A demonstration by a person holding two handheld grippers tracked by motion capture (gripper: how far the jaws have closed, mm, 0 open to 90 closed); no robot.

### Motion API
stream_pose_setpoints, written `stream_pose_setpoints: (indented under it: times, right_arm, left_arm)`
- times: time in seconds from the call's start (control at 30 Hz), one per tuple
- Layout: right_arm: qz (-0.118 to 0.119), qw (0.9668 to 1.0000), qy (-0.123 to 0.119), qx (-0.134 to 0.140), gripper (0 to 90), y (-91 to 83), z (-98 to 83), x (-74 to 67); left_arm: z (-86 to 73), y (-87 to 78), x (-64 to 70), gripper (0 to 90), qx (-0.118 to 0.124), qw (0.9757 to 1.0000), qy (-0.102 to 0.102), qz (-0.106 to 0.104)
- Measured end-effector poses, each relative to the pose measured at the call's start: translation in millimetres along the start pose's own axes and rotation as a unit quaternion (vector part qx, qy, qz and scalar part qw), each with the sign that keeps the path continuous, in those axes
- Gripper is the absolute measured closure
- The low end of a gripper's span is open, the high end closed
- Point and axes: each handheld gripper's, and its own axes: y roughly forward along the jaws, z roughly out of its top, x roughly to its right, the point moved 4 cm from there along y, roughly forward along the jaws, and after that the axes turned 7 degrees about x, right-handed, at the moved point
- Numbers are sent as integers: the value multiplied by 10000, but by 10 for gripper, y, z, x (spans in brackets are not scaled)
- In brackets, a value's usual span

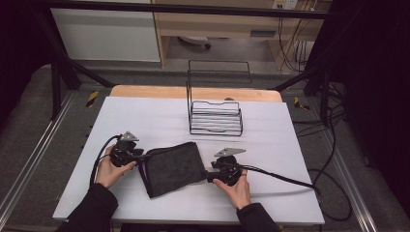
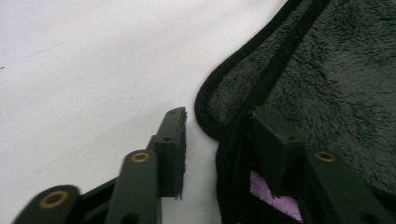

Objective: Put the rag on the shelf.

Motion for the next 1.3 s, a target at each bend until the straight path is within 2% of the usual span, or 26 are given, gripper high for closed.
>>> stream_pose_setpoints:
  times: [0.1,0.17,0.4,0.5,0.6,0.63,0.7,0.87,0.9,1.0,1.13,1.17,1.23,1.3]
  right_arm:
    - [-9,10000,14,-84,528,-1,-27,-6]
    - [54,9999,76,-94,591,2,-39,-29]
    - [142,9995,218,-182,624,15,-79,-66]
    - [229,9992,300,-151,698,40,-104,-95]
    - [284,9989,341,-169,726,43,-103,-95]
    - [344,9986,362,-179,781,44,-95,-91]
    - [388,9983,372,-203,822,35,-76,-78]
    - [489,9980,330,-224,845,-25,-6,-37]
    - [571,9975,339,-232,850,-81,50,-5]
    - [567,9975,243,-352,853,-124,107,45]
    - [500,9972,129,-540,854,-149,168,127]
    - [476,9967,98,-657,854,-160,217,185]
    - [413,9964,8,-746,853,-157,273,260]
    - [350,9960,-63,-825,853,-150,309,318]
  left_arm:
    - [-5,6,19,651,-24,9999,-39,-124]
    - [-8,15,35,712,-26,9998,-45,-196]
    - [-12,24,76,764,-49,9998,-73,-170]
    - [-11,22,81,792,-80,9997,-96,-192]
    - [-11,14,64,810,-103,9994,-193,-251]
    - [-11,10,61,822,-100,9993,-257,-270]
    - [-12,0,59,829,-86,9990,-333,-295]
    - [-19,-53,82,837,-49,9987,-371,-350]
    - [-26,-70,97,838,-42,9983,-412,-402]
    - [-47,-92,153,839,-39,9977,-438,-517]
    - [-83,-126,291,839,-28,9970,-428,-640]
    - [-88,-136,327,838,10,9971,-423,-637]
    - [-105,-155,424,838,4,9961,-461,-749]
    - [-123,-164,501,838,-7,9959,-411,-804]
